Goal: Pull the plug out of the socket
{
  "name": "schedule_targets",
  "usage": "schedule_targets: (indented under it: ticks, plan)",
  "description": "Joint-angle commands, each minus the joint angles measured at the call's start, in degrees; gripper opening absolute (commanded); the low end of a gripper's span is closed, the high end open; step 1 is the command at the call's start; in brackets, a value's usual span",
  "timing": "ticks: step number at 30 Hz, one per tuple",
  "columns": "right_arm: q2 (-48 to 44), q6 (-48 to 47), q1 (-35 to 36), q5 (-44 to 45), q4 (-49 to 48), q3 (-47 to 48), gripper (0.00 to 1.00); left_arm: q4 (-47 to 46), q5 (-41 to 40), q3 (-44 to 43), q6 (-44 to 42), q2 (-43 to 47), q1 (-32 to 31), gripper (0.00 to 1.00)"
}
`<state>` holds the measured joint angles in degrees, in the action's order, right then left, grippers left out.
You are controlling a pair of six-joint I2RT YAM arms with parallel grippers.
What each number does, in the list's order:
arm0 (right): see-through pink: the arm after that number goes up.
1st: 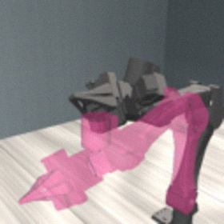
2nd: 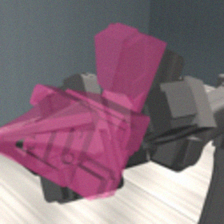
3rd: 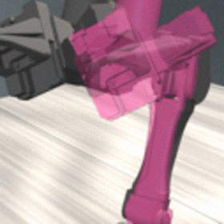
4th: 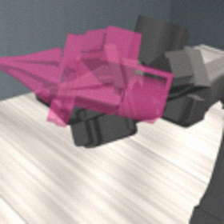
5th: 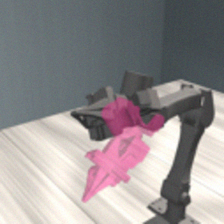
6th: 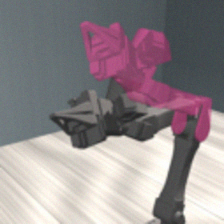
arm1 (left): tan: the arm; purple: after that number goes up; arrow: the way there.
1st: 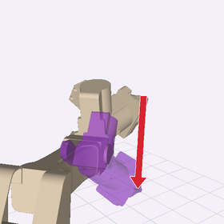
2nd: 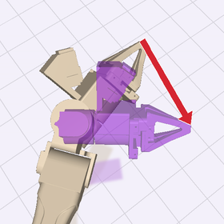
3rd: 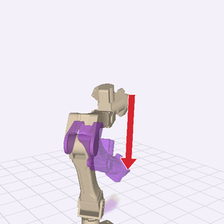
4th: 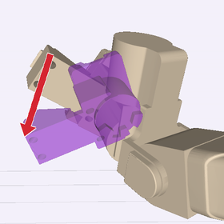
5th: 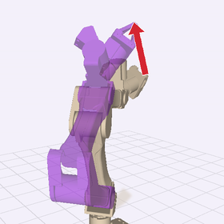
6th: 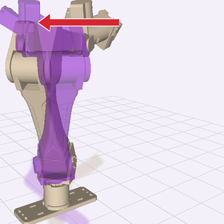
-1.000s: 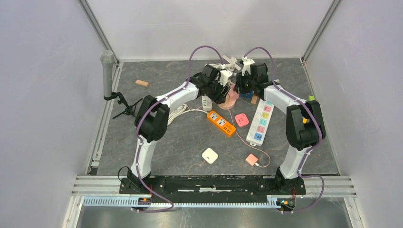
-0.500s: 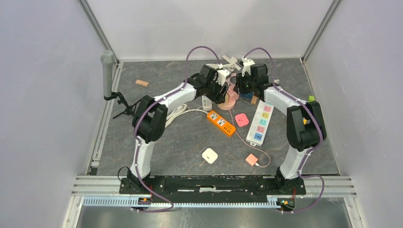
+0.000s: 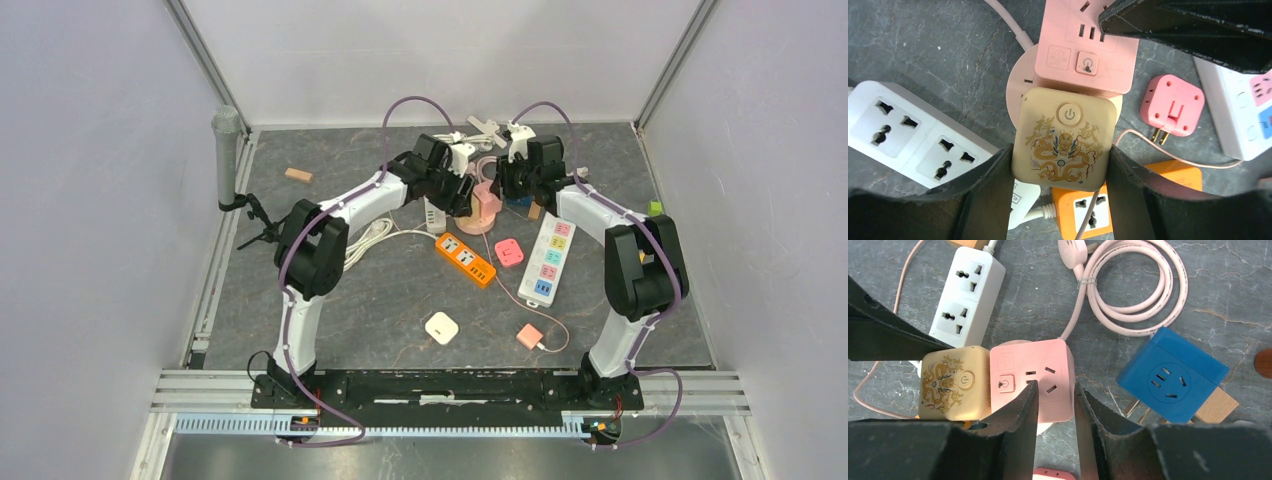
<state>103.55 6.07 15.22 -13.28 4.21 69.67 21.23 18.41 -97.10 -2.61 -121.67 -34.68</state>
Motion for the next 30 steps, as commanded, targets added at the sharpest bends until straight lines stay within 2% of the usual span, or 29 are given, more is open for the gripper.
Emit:
schedule_targets:
  ticks: [1,4,6,11,18,20,23,24,28,30]
  plan:
    - [2.4,-1.6,0.6,-2.2,12.8,-4.4,0.36,-4.7,7.7,-2.7,8.9,2.4,0.3,0.02]
    - [2.6,-1.7,0.8,-1.9,12.9,-5.0,0.36,1.3,-2.9,-4.4,-2.9,2.2,-3.1,0.02]
    - [2.8,-1.7,0.8,-1.7,12.9,-5.3,0.36,2.5,-3.7,-4.7,-5.6,2.0,-3.6,0.02]
    - [3.5,-1.6,0.9,-0.2,13.6,-5.4,0.36,-5.4,-2.9,1.7,-5.2,5.4,-3.4,0.02]
    - [3.3,-2.4,1.0,0.8,13.2,-6.7,0.36,-14.9,-7.0,8.9,-3.7,8.7,-3.3,0.02]
    - [3.2,-2.7,0.9,1.0,13.2,-6.9,0.36,-13.9,-3.3,7.7,-1.0,8.3,-2.2,0.02]
    - [3.0,-2.6,1.0,0.1,12.5,-7.1,0.36,-13.8,8.2,4.7,8.9,7.1,1.1,0.02]
    - [2.8,-2.4,1.0,-0.2,12.3,-7.2,0.36,-12.8,7.8,3.9,9.4,6.8,1.2,0.02]
    - [3.0,-2.7,1.0,-0.1,12.5,-6.7,0.36,-7.2,-2.4,2.6,-1.2,6.9,-1.5,0.02]
    - [3.3,-2.7,1.0,0.1,12.9,-6.4,0.36,-6.6,-3.2,3.7,-5.1,7.5,-2.1,0.02]
